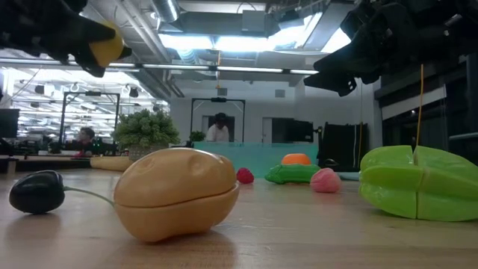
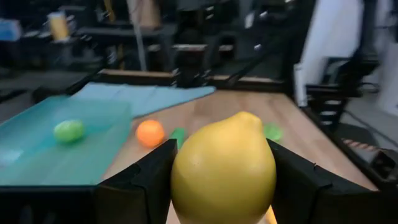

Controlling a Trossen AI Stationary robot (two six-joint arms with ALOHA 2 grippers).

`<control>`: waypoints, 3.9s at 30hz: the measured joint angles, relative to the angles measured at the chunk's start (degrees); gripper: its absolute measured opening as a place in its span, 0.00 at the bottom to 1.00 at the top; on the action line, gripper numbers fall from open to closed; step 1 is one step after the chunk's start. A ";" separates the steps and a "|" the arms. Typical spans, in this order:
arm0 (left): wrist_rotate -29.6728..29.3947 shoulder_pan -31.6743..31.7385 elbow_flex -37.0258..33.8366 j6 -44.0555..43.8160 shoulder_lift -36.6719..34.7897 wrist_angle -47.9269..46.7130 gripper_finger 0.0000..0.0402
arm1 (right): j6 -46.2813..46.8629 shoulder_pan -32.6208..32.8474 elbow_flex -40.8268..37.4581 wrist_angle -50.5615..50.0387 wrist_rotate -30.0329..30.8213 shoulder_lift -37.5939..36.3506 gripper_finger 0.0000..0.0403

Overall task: Pick and placing Produce into tupperware
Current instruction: Put the lemon into the blue bin

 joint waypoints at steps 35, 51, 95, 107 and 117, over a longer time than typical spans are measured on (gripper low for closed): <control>3.05 14.33 -6.65 2.71 -0.60 13.87 0.50 | -0.03 -0.01 0.02 0.37 3.37 -0.01 0.67; 3.12 22.88 -1.43 2.50 8.99 13.94 0.50 | -3.00 -1.70 0.02 2.74 5.07 0.00 0.67; 12.98 40.09 36.16 4.57 63.53 16.10 0.50 | -3.43 -4.40 0.02 4.59 5.01 0.00 0.67; 23.73 43.81 52.13 7.45 63.53 -14.35 0.50 | -3.19 -4.40 0.02 3.98 4.98 -0.02 0.67; 24.71 45.46 62.02 11.09 67.60 -27.61 0.50 | -3.13 -4.38 0.02 3.92 4.98 0.00 0.67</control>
